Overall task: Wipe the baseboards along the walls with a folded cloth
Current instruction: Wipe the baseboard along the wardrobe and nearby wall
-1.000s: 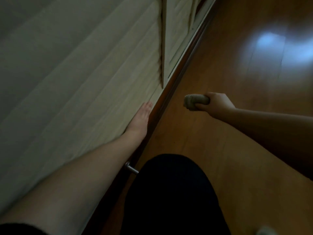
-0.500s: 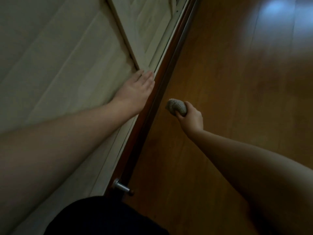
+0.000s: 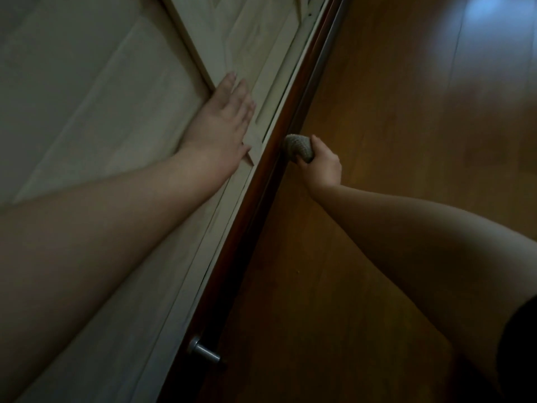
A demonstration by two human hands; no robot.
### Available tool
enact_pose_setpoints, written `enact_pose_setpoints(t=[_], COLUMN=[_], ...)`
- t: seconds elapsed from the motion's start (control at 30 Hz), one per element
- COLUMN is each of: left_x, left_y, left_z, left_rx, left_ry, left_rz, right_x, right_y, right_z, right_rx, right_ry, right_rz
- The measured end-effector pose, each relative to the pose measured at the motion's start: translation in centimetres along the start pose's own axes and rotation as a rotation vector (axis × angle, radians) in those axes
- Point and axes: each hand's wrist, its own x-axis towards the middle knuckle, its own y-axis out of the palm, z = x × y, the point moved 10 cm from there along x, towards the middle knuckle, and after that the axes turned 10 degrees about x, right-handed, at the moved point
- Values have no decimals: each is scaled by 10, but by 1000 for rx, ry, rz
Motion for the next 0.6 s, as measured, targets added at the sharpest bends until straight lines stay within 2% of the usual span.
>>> enact_pose_setpoints(t=[0.17,0.27,0.43,0.6], left_x=[-11,-11,-11,-15], left_y=[-1,-1,-2,-3], left_z=[-4,-4,-16,-34], left_rx=[-62,-62,-61,-109], left_ry=[15,27,38,-21], left_rz=[-6,11,45,58], right_x=[-23,-43,-103,-165], right_y=[41,45,60,80], right_z=[4,2,1,2], right_rx=[96,52,35,72], right_ry=[20,-41,-131,-116], right_rz=[104,153,244,314])
